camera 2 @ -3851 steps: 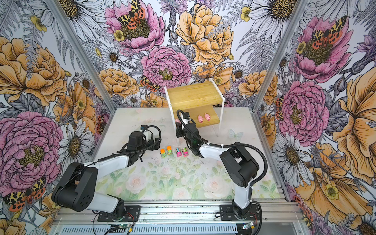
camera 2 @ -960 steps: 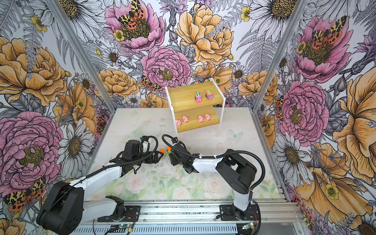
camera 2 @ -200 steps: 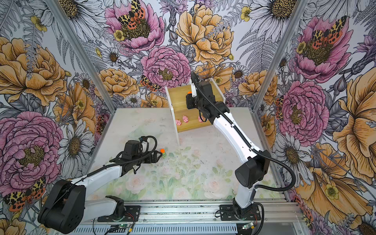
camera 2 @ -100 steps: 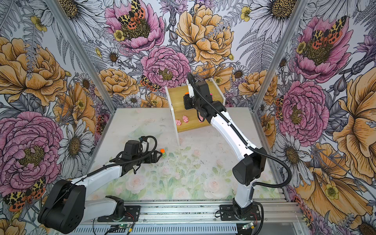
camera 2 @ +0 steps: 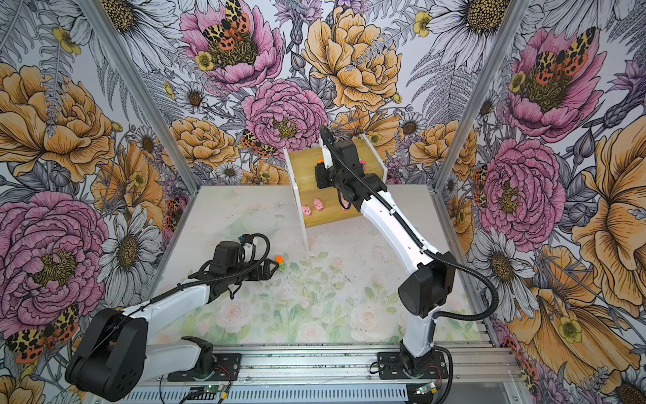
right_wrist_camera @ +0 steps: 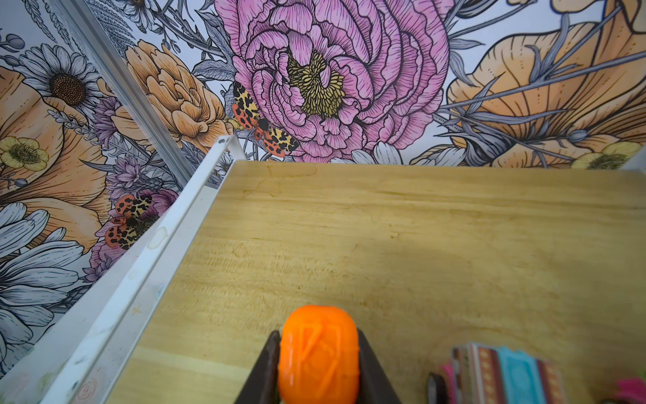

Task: Place and organize the plastic toys onto the shelf
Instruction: 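Lower the truck onto the upper shelf and open the right gripper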

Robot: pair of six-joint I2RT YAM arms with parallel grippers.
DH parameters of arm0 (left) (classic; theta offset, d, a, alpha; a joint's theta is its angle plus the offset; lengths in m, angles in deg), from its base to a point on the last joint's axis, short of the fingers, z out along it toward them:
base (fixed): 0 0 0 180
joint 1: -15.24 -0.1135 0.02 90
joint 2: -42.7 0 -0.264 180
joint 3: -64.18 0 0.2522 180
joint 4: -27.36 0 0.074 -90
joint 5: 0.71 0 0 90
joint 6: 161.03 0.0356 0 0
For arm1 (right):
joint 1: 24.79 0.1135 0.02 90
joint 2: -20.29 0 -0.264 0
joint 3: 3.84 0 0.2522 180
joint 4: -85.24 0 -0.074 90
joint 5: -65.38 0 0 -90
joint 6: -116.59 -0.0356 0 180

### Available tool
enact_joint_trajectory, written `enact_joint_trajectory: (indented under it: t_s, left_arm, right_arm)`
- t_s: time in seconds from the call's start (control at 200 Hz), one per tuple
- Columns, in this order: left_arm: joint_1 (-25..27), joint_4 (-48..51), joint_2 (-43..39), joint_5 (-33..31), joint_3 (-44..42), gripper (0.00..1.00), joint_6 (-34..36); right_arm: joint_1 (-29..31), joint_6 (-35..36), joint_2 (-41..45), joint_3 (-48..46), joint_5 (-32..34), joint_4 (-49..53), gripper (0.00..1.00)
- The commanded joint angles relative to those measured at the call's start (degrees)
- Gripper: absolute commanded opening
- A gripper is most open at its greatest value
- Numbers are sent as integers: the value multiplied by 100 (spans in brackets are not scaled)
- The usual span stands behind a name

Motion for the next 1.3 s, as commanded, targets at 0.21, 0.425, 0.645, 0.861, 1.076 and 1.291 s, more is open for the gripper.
enact_joint_trajectory:
  t_s: [0.21,0.425,0.645,0.861,1.076,1.291]
  left_arm:
    - [-51,-71,-35,-20,-47,99,-87]
    - [-47,-78,-43,-24,-56,99,-91]
    - [-50,-81,-48,-17,-56,99,-87]
    - [-51,-88,-29,-25,-51,99,-87]
    - [-58,-87,-25,-9,-47,99,-91]
    - [-85,-66,-3,-7,-34,99,-95]
  right_arm:
    - [19,105,-72,50,-49,-3,42]
    - [21,149,45,9,-18,-1,51]
    - [63,173,640,-276,-29,4,59]
    - [429,541,1854,-1162,662,11,62]
    - [866,330,2894,-2751,242,-185,62]
    - [1630,358,3272,-5380,-66,-1887,62]
